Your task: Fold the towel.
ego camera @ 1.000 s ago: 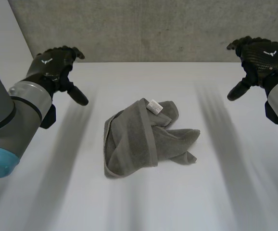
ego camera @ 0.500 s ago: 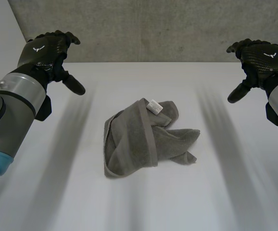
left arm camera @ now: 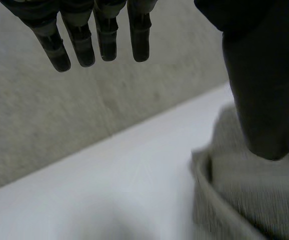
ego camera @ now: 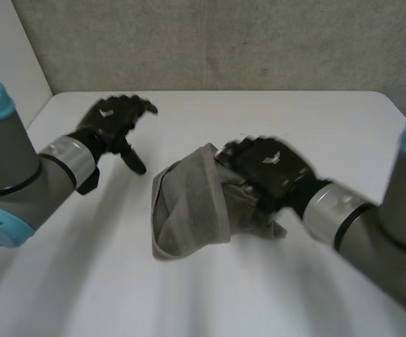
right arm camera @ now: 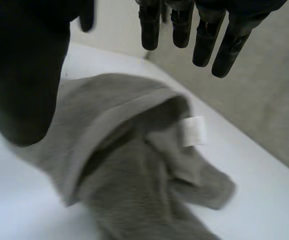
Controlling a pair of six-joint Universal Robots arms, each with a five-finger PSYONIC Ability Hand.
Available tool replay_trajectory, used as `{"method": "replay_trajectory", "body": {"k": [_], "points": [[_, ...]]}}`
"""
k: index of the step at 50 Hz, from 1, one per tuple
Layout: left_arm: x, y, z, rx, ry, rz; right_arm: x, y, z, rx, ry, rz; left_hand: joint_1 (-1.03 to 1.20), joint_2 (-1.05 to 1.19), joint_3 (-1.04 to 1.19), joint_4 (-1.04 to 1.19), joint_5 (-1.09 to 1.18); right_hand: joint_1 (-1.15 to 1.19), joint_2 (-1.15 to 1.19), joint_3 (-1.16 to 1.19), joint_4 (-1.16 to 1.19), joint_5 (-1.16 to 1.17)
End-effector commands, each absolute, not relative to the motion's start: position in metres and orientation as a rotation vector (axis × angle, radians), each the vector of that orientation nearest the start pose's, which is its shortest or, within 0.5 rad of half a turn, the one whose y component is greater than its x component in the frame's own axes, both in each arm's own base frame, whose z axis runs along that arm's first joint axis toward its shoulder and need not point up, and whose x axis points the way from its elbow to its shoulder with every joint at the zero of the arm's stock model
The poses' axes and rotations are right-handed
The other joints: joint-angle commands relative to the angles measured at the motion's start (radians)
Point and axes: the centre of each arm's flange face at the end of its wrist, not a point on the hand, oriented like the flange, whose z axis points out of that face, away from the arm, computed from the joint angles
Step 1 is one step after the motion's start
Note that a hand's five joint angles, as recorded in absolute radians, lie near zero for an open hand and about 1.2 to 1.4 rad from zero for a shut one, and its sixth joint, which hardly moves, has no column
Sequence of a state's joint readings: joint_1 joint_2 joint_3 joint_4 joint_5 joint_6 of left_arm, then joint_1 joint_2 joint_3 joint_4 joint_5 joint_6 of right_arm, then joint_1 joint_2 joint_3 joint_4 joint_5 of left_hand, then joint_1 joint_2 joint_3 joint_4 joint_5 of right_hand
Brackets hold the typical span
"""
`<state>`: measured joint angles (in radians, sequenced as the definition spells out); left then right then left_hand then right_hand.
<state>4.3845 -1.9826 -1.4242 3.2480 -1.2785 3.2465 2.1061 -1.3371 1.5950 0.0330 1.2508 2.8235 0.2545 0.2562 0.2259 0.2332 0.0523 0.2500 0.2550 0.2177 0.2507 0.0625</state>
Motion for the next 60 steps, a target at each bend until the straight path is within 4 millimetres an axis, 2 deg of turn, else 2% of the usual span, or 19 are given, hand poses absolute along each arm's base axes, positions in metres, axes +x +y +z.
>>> {"method": "replay_trajectory", "body": {"k": [1, 12, 15, 19, 23, 27, 28, 30, 33, 39, 41, 42, 44, 47, 49, 50, 51, 52, 60], "points": [[-0.270, -0.311, 0.178, 1.182, 2.435, -2.030, 0.322, -0.185, 0.186, -1.282, 1.839, -1.611, -0.050, -0.051, -0.051, -0.059, -0.022, -0.075, -0.080, -0.043, -0.076, -0.062], [-0.270, -0.312, 0.162, 1.240, 2.413, -1.965, 0.346, -0.208, 0.152, -1.268, 1.716, -1.850, -0.061, -0.063, -0.051, -0.059, -0.034, -0.018, -0.023, -0.043, -0.076, -0.005], [-0.272, -0.309, 0.161, 1.250, 2.413, -1.964, 0.347, -0.213, 0.139, -1.297, 1.736, -1.888, -0.062, -0.063, -0.051, -0.059, -0.034, 0.314, 0.308, -0.043, -0.076, 0.326], [-0.274, -0.307, 0.162, 1.255, 2.412, -1.967, 0.347, -0.213, 0.132, -1.320, 1.743, -1.881, -0.062, -0.063, -0.051, -0.059, -0.034, 1.121, 1.116, -0.043, -0.076, 1.134], [-0.276, -0.305, 0.161, 1.256, 2.425, -1.966, 0.345, -0.215, 0.140, -1.293, 1.729, -1.899, -0.062, -0.063, -0.051, -0.059, -0.034, 1.146, 1.141, -0.043, -0.076, 1.159], [-0.278, -0.302, 0.163, 1.246, 2.444, -1.978, 0.337, -0.218, 0.191, -1.194, 1.653, -2.008, -0.062, -0.063, -0.051, -0.059, -0.034, 1.146, 1.141, -0.043, -0.076, 1.159], [-0.278, -0.302, 0.164, 1.240, 2.449, -1.981, 0.337, -0.218, 0.191, -1.194, 1.653, -2.008, -0.062, -0.063, -0.051, -0.059, -0.034, 1.146, 1.141, -0.043, -0.076, 1.159], [-0.277, -0.303, 0.165, 1.231, 2.454, -1.984, 0.320, -0.225, 0.227, -1.108, 1.626, -2.050, -0.062, -0.063, -0.051, -0.059, -0.034, 1.146, 1.141, -0.043, -0.076, 1.159], [-0.277, -0.303, 0.165, 1.224, 2.456, -1.986, 0.293, -0.238, 0.250, -1.049, 1.671, -2.028, -0.062, -0.063, -0.051, -0.059, -0.034, 1.146, 1.141, -0.043, -0.076, 1.159], [-0.276, -0.302, 0.176, 1.214, 2.431, -2.019, 0.246, -0.257, 0.259, -1.036, 1.787, -1.959, -0.062, -0.063, -0.051, -0.059, -0.034, 1.146, 1.141, -0.043, -0.076, 1.159], [-0.276, -0.301, 0.178, 1.213, 2.427, -2.028, 0.211, -0.269, 0.254, -1.028, 1.892, -1.906, -0.062, -0.063, -0.051, -0.059, -0.034, 1.146, 1.141, -0.043, -0.076, 1.159], [-0.277, -0.300, 0.181, 1.210, 2.429, -2.036, 0.211, -0.269, 0.254, -1.027, 1.892, -1.906, -0.062, -0.063, -0.051, -0.059, -0.034, 1.146, 1.141, -0.043, -0.076, 1.159], [-0.279, -0.298, 0.182, 1.211, 2.435, -2.046, 0.171, -0.284, 0.248, -1.003, 2.019, -1.884, -0.062, -0.063, -0.051, -0.059, -0.034, 1.146, 1.141, -0.043, -0.076, 1.159], [-0.286, -0.292, 0.186, 1.217, 2.450, -2.073, 0.142, -0.292, 0.245, -0.994, 2.120, -1.869, -0.062, -0.063, -0.051, -0.059, -0.034, 1.146, 1.141, -0.043, -0.076, 1.159], [-0.290, -0.288, 0.188, 1.228, 2.455, -2.084, 0.134, -0.293, 0.244, -1.003, 2.160, -1.851, -0.062, -0.063, -0.051, -0.059, -0.034, 1.107, 1.102, -0.043, -0.076, 1.120], [-0.294, -0.285, 0.189, 1.237, 2.459, -2.097, 0.132, -0.290, 0.242, -1.025, 2.190, -1.820, -0.062, -0.063, -0.051, -0.059, -0.034, 0.560, 0.555, -0.043, -0.076, 0.573], [-0.299, -0.281, 0.191, 1.255, 2.457, -2.111, 0.132, -0.290, 0.242, -1.025, 2.190, -1.819, -0.062, -0.063, -0.051, -0.059, -0.034, 0.554, 0.549, -0.043, -0.076, 0.567], [-0.299, -0.281, 0.191, 1.256, 2.457, -2.111, 0.132, -0.287, 0.242, -1.050, 2.212, -1.790, -0.062, -0.063, -0.051, -0.059, -0.034, 0.069, 0.064, -0.043, -0.076, 0.082], [-0.328, -0.261, 0.197, 1.382, 2.417, -2.185, 0.148, -0.269, 0.251, -1.059, 2.187, -1.710, -0.062, -0.063, -0.051, -0.059, -0.034, -0.075, -0.080, -0.043, -0.076, -0.062]]}}
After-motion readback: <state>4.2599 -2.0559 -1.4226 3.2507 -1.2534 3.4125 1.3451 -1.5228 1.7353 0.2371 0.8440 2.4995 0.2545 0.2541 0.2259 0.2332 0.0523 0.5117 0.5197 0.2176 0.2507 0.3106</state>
